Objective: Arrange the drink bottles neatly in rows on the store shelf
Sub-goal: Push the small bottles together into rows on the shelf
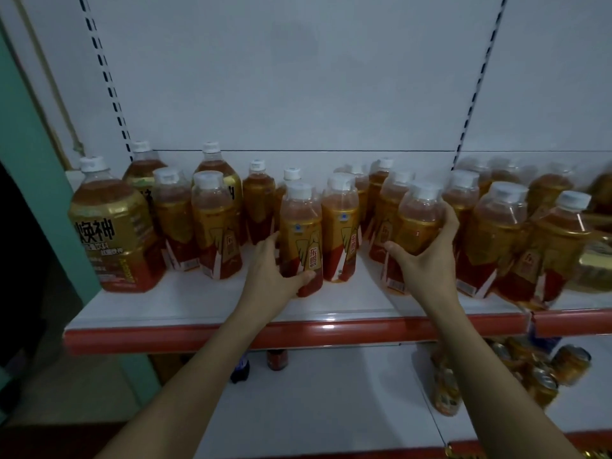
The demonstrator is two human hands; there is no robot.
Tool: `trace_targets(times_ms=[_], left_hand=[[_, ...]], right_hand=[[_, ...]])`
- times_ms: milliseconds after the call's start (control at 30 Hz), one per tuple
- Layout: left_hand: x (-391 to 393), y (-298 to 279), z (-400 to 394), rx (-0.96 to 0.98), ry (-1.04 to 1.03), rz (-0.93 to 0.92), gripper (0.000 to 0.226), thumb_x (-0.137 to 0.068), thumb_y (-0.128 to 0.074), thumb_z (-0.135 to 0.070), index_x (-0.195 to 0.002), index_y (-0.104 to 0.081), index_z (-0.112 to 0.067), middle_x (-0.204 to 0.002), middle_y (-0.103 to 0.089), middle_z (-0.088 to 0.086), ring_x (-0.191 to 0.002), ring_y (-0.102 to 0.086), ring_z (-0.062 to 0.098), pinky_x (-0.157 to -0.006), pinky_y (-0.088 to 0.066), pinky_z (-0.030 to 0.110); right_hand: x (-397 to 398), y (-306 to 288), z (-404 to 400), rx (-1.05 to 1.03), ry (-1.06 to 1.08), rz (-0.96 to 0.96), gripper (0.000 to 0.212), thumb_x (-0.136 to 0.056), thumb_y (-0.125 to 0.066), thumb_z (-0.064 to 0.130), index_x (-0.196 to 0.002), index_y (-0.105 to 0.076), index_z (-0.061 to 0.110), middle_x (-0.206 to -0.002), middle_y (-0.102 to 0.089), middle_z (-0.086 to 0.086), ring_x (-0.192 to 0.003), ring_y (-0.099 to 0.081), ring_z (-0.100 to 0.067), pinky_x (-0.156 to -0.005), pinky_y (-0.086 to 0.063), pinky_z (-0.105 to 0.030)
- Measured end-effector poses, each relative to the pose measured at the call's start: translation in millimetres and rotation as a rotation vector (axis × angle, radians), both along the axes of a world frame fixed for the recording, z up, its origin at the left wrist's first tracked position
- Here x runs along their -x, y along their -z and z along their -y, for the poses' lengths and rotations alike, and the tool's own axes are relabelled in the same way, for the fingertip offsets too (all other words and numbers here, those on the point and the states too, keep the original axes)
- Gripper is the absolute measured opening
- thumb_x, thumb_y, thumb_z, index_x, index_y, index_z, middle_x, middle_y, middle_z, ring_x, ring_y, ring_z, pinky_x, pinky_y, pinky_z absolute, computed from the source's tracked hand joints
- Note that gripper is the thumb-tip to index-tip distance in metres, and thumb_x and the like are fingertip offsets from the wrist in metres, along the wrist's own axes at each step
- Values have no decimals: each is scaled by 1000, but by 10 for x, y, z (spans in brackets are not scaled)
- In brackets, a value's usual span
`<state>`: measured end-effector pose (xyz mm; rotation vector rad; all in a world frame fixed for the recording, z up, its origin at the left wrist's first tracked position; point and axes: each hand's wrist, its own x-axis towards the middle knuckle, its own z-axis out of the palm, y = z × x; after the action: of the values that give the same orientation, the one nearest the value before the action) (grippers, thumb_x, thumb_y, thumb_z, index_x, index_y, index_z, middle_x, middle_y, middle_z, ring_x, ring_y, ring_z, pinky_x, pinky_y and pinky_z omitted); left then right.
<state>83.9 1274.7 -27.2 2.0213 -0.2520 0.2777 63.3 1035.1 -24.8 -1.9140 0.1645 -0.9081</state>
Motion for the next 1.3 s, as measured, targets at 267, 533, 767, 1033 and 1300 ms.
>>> trace_targets(times_ms=[267, 533, 767, 1033, 1300], left_hand=[[-186, 63, 227, -9, 29, -1, 90, -77, -82, -36, -151, -31, -25, -145, -38, -5, -133, -43, 17, -111, -41, 41], [-63, -81, -447, 63, -119, 222, 51, -90, -70, -32, -136, -47, -28, -124, -48, -12, -117, -49, 8, -101, -47, 34], [-292, -670, -1149, -74, -425, 454, 48, -91, -59, -7, -136, -44, -17, -135, -40, 4, -129, -38, 22, -110, -36, 36], [-746, -989, -1268, -211, -322, 218, 78, -91, -51, 7, -156, -14, -16, -156, -23, 16, -142, -28, 29, -101, -26, 24], [-769, -949, -1273, -312, -303, 155, 63, -90, -69, -30, -140, -37, -12, -125, -59, 11, -115, -55, 30, -89, -49, 40]], right_hand=[[-32, 6, 206, 17, 55, -10, 106, -82, -83, 19, -157, -9, 32, -160, -31, -5, -147, -35, -24, -117, -38, -51], [331, -203, -529, -11, 213, 425, 43, -96, -64, 10, -134, -45, 5, -129, -51, -7, -120, -53, -17, -103, -47, -27], [-156, -157, -1880, 131, -426, -63, 45, -93, -72, 21, -131, -47, 21, -117, -57, 6, -105, -57, -6, -89, -52, -27], [-750, -13, -2554, 15, -508, -246, 93, -86, -80, 22, -155, -18, 15, -141, -54, -6, -130, -53, -24, -103, -49, -42], [-362, 125, -2262, 139, -364, -140, 83, -79, -81, 45, -143, -32, 28, -125, -65, 6, -112, -64, -12, -86, -58, -28]])
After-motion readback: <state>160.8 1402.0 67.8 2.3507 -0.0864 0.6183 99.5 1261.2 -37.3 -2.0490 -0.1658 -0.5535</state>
